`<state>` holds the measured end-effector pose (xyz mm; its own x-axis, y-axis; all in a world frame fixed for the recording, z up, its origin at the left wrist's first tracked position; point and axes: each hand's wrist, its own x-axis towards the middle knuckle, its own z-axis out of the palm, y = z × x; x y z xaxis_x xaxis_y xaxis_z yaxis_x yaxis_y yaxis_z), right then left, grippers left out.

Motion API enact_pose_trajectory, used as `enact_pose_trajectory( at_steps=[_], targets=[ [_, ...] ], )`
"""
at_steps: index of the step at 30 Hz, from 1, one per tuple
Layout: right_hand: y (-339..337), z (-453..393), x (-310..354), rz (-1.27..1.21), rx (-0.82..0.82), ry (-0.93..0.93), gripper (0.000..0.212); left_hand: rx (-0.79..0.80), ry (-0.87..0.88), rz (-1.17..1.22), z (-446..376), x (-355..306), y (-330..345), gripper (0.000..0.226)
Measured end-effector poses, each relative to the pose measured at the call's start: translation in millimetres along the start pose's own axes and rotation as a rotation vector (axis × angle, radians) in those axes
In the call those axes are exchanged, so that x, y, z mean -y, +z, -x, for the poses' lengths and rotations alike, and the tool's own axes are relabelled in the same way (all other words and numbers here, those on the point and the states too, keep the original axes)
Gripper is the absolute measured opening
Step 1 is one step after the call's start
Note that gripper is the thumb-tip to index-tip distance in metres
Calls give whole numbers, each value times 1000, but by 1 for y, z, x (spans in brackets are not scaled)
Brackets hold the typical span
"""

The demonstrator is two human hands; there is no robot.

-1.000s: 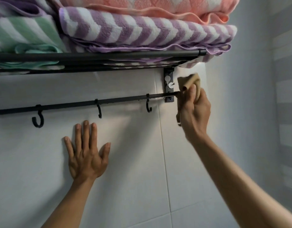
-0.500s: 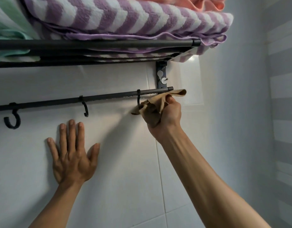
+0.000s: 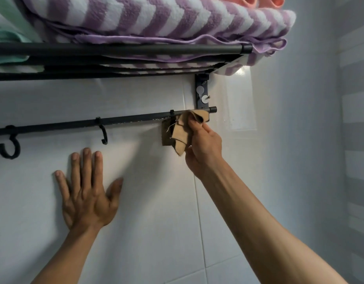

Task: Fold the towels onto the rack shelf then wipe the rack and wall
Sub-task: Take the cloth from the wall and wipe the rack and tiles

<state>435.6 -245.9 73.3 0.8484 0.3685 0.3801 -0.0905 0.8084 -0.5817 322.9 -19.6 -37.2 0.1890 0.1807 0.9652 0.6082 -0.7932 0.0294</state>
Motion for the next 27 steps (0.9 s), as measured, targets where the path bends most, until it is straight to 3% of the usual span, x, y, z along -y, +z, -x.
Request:
enact_pose_trajectory(
  at_steps=[3, 10, 17, 20, 23, 27],
  targets=[
    [2, -2, -2, 13, -78, -23, 13, -7, 9, 1, -1, 0, -1, 80],
    [8, 1, -8, 156, -62, -58, 11, -5, 10, -3, 0, 1, 0, 81],
    [0, -5, 14, 88, -225, -110, 18, 0, 11, -2, 0, 1, -1, 80],
    [0, -2, -1, 151, -115, -74, 15, -2, 8, 5, 0, 1, 0, 80],
    [-2, 2, -12, 180, 25, -30, 30, -2, 5, 8, 0, 1, 0, 80],
    [-12, -2, 0, 174, -68, -44, 14, -1, 9, 7, 0, 1, -1, 80]
  ],
)
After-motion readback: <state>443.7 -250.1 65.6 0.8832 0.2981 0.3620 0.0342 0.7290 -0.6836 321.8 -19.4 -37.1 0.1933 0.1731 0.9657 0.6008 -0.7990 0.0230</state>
